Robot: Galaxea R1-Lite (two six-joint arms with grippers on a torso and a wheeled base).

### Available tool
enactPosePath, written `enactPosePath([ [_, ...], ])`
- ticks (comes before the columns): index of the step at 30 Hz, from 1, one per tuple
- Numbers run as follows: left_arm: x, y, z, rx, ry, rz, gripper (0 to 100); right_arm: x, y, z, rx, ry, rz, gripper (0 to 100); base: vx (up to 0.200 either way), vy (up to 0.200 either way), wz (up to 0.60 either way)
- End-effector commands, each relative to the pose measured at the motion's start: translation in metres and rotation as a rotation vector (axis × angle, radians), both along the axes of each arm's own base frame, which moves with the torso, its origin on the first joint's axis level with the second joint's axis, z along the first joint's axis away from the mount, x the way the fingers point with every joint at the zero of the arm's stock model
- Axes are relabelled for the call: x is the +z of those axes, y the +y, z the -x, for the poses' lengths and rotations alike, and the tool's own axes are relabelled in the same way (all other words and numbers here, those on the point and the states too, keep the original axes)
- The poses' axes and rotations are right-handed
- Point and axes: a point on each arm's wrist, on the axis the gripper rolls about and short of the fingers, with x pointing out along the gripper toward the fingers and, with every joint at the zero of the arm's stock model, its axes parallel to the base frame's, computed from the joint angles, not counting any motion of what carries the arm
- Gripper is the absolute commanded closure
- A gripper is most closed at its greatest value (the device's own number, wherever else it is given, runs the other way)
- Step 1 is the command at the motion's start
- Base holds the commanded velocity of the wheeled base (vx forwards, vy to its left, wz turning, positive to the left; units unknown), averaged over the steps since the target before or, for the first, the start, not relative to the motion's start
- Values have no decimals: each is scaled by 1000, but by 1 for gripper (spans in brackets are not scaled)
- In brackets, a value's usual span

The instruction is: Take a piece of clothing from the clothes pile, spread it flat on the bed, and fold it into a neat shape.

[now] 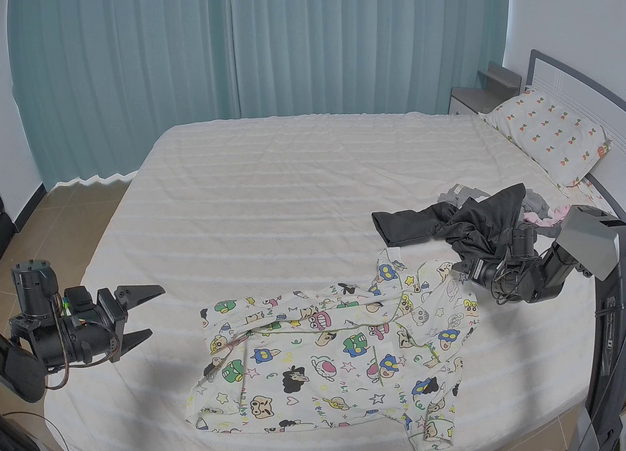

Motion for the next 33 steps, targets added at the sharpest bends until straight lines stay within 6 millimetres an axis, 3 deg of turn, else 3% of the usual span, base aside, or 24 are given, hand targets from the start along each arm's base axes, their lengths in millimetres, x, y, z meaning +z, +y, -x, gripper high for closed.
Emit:
enactPosePath([
  [1,-20,-24,1,-114,102,-21,0,41,10,32,-12,-34,-48,0,0,0,0],
  [5,-37,-41,-14,-127,159,-83,0,61,29,74,-1,-35,-112,0,0,0,0],
  [9,-60,-53,-54,-39,176,-190,0,73,45,117,40,-69,-152,0,0,0,0],
  [14,-83,-45,-90,-49,126,-329,0,72,57,148,83,-106,-177,0,0,0,0],
  [23,-111,-51,-140,-123,98,-415,0,55,60,156,101,-105,-175,0,0,0,0],
  [33,-120,-44,-148,-178,125,-502,0,52,61,158,108,-116,-175,0,0,0,0],
])
